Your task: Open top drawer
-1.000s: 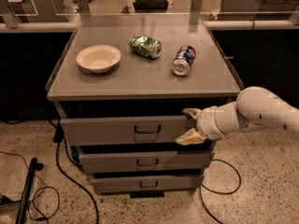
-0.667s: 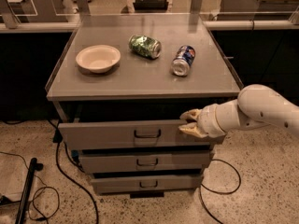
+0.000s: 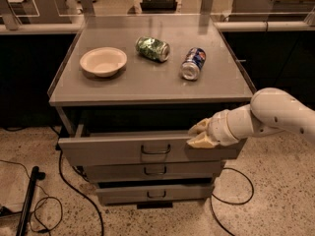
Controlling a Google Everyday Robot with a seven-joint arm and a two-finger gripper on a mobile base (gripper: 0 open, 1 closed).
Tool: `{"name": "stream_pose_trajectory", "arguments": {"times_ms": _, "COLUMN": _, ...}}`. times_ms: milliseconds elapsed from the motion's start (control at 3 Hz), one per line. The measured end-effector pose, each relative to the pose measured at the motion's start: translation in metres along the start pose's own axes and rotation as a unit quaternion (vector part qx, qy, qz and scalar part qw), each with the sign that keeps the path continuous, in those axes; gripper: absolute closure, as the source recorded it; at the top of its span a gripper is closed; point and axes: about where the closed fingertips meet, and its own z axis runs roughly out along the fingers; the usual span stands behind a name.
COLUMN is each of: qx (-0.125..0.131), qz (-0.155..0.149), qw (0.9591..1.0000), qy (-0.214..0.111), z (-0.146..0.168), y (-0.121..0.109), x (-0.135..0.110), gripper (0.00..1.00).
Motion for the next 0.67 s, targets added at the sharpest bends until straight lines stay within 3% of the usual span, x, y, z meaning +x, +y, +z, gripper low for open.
{"name": "stream_pose_trajectory", "arguments": {"times_ms": 333, "qx": 0.004, "qz": 0.007, "qw": 1.0000, "qy": -0.001, "z": -0.0102, "y": 0.0193, "x": 0.0054, "gripper": 1.00}}
{"name": "stream_pose_trajectory", "arguments": {"times_ms": 667, "qx": 0.004, "qz": 0.007, "qw": 1.0000, "qy": -0.001, "z": -0.0113, "y": 0.0211, "x": 0.0057, "gripper": 1.00}}
